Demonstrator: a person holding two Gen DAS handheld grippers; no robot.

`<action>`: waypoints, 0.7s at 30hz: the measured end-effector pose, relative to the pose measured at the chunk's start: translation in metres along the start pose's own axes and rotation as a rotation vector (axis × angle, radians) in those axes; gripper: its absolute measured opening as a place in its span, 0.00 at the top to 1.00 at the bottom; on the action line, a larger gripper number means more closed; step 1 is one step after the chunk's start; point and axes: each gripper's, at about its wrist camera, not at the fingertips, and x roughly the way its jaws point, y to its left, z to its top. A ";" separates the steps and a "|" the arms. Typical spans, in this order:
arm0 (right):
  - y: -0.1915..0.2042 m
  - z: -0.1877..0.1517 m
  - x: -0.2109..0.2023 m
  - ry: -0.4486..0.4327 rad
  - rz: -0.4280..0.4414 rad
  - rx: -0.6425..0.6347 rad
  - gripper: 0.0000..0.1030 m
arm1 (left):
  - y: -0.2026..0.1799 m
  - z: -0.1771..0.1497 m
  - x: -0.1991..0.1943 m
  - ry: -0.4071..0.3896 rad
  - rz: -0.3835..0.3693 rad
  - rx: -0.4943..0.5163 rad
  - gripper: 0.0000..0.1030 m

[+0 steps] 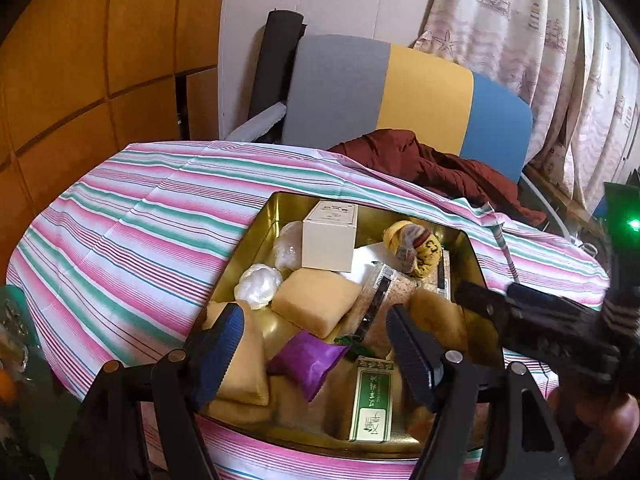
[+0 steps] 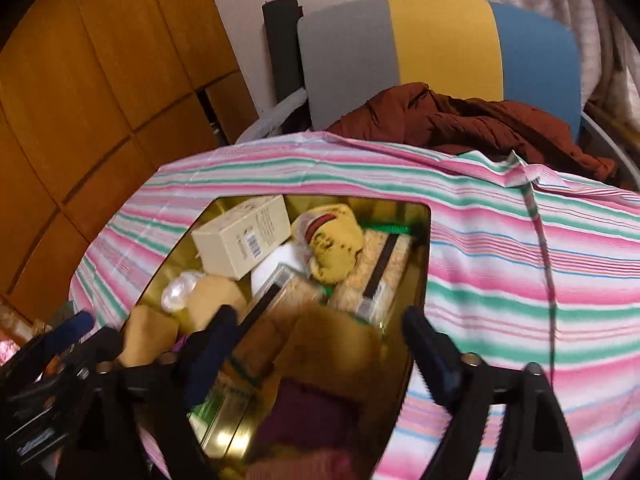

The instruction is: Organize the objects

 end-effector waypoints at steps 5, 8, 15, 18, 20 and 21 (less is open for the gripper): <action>0.008 -0.001 -0.014 0.004 -0.124 -0.025 0.00 | -0.004 0.003 -0.001 0.021 0.029 -0.007 0.27; 0.013 -0.003 -0.018 0.015 -0.146 -0.026 0.00 | -0.001 0.006 -0.002 0.029 0.033 -0.022 0.28; 0.025 -0.007 -0.021 0.017 -0.182 -0.024 0.00 | 0.011 0.014 -0.007 0.029 0.043 -0.059 0.28; 0.029 -0.006 -0.026 -0.013 -0.180 -0.024 0.00 | 0.016 0.016 -0.010 0.021 0.062 -0.064 0.28; 0.033 -0.006 -0.027 -0.023 -0.203 -0.029 0.00 | 0.017 0.018 -0.011 0.011 0.084 -0.057 0.28; 0.034 -0.005 -0.028 -0.025 -0.210 -0.030 0.00 | 0.018 0.018 -0.012 0.004 0.096 -0.054 0.28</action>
